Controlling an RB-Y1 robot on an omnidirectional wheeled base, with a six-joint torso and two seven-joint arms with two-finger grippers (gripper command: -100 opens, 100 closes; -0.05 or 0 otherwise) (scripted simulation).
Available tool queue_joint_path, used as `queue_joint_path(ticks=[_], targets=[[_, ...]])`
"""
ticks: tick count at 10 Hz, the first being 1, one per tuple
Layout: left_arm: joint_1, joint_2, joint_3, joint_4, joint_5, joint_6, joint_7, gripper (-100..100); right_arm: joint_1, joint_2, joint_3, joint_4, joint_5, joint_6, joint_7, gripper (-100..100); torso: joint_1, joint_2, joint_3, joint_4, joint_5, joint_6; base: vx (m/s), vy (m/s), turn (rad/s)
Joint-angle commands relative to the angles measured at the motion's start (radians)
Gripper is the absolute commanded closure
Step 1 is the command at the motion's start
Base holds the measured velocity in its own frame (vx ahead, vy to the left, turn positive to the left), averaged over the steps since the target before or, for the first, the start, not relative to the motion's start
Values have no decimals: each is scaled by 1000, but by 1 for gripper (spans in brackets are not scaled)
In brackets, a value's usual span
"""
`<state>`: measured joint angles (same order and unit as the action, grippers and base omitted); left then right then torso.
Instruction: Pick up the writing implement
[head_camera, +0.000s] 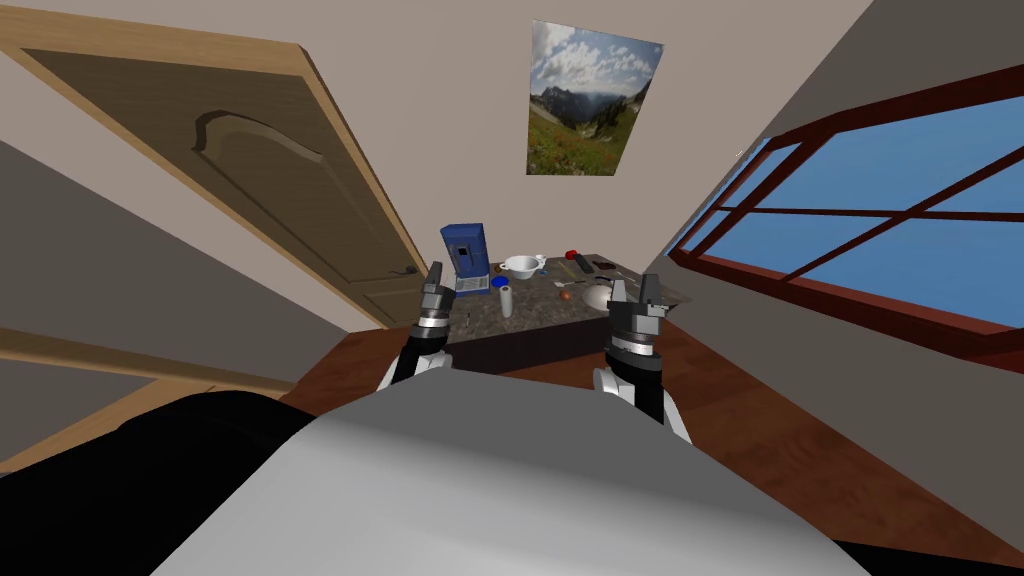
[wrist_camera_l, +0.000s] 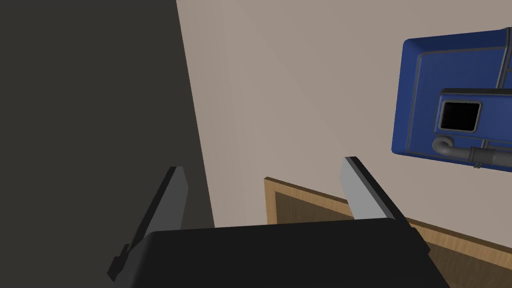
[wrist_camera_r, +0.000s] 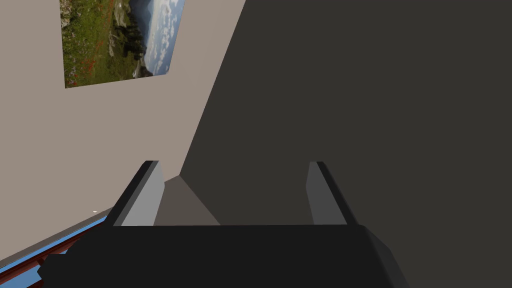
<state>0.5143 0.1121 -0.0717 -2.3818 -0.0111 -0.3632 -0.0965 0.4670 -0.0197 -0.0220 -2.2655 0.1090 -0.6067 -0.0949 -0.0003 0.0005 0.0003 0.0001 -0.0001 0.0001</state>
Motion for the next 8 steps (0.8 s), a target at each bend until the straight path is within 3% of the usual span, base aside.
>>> queue_joint_path(ticks=[1, 2, 3, 4, 5, 6, 7, 8], targets=[[-16, 50, 0, 1, 12, 50, -19, -100, 0, 0, 0, 0, 0, 0, 0, 0, 0, 0, 0, 0, 0, 0, -14, -11, -12], [-16, 63, 0, 1, 12, 68, -19, -100, 0, 0, 0, 0, 0, 0, 0, 0, 0, 0, 0, 0, 0, 0, -8, -10, -3], [-29, 99, -1, 2, 20, 98, -33, -100, 0, 0, 0, 0, 0, 0, 0, 0, 0, 0, 0, 0, 0, 0, -5, -13, -4], [-29, 99, -1, 2, 20, 114, -33, -100, 0, 0, 0, 0, 0, 0, 0, 0, 0, 0, 0, 0, 0, 0, -3, -8, -5], [-43, 136, -3, 3, 29, 149, -47, -100, 0, 0, 0, 0, 0, 0, 0, 0, 0, 0, 0, 0, 0, 0, -5, -9, -10], [-43, 136, -3, 3, 29, 163, -47, -100, 0, 0, 0, 0, 0, 0, 0, 0, 0, 0, 0, 0, 0, 0, -5, -7, -6], [-58, 172, -5, 6, 39, 200, -63, -100, 0, 0, 0, 0, 0, 0, 0, 0, 0, 0, 0, 0, 0, 0, -5, -7, -7], [-58, 172, -5, 6, 39, 215, -63, -100, 0, 0, 0, 0, 0, 0, 0, 0, 0, 0, 0, 0, 0, 0, -5, -6, -6]])
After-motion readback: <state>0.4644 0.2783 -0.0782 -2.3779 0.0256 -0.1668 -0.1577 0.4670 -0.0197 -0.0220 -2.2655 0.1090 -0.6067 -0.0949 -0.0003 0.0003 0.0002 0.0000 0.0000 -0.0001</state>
